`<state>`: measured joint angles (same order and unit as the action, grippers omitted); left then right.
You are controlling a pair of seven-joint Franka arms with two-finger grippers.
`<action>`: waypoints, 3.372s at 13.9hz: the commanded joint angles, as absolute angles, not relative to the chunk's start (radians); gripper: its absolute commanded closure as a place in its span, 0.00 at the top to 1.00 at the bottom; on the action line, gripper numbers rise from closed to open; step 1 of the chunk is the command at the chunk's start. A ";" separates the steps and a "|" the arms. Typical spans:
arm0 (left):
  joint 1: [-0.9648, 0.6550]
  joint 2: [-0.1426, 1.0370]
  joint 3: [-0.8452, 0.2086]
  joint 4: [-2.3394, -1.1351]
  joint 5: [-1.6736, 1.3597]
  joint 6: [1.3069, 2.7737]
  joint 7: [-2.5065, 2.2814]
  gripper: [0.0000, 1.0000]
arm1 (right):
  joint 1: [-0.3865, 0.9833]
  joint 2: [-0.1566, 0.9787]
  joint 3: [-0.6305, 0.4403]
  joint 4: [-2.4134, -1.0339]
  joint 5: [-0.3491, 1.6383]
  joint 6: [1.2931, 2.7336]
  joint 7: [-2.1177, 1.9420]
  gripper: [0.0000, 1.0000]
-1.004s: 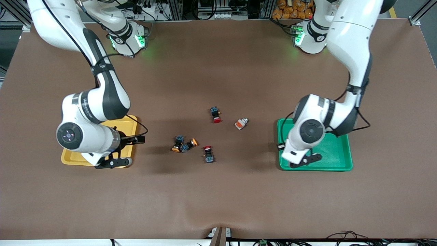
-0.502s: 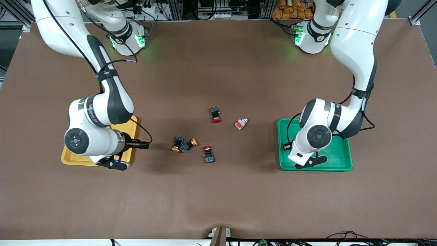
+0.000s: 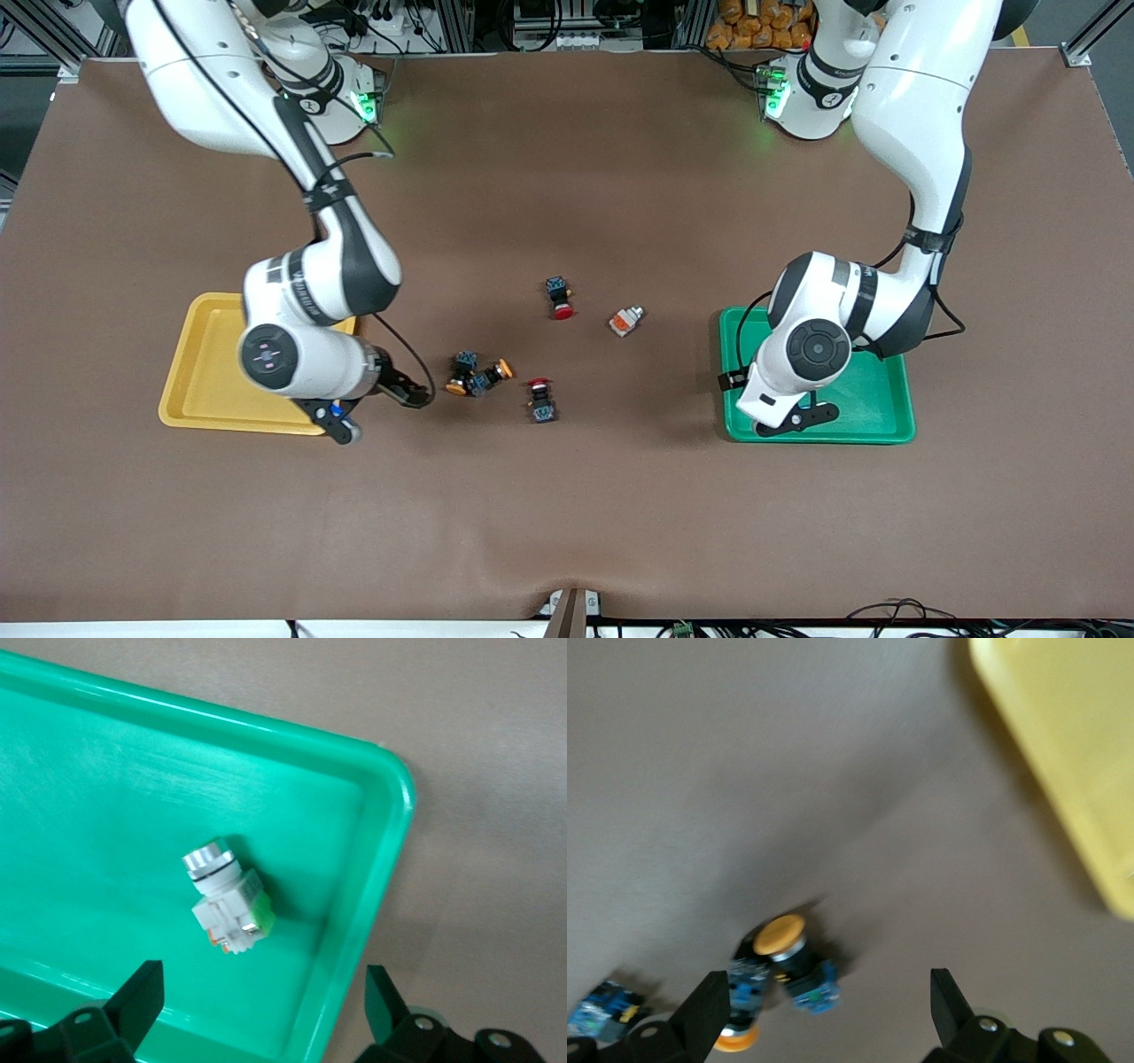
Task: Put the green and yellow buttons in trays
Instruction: 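Place the green switch in the green tray while the right gripper approaches, then grasp a yellow switch with the right gripper while the left grasps another, then lower the yellow switch into the yellow tray with the right gripper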
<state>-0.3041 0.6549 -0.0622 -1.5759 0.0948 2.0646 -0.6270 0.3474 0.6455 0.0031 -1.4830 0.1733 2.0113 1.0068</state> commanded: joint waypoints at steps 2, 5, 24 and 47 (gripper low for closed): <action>-0.313 0.634 -0.101 -1.566 0.095 2.054 -0.664 1.00 | 0.423 0.713 -0.005 -1.441 0.183 2.104 1.269 1.00; -0.311 0.623 -0.144 -1.565 0.097 2.054 -0.670 1.00 | 0.469 0.799 -0.005 -1.359 0.178 2.129 1.446 1.00; -0.494 0.727 -0.179 -1.588 -0.025 2.218 -1.270 1.00 | 0.540 0.859 -0.012 -1.378 0.106 2.195 1.483 0.00; -0.451 0.646 -0.172 -1.671 0.017 2.179 -1.261 0.00 | -0.044 0.525 -0.041 -1.572 0.097 1.755 0.220 0.33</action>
<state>-0.4822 0.7098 -0.1709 -1.6506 -0.0019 2.2296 -1.2923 0.0081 0.5832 -0.0640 -1.4958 0.1083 1.7569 0.3050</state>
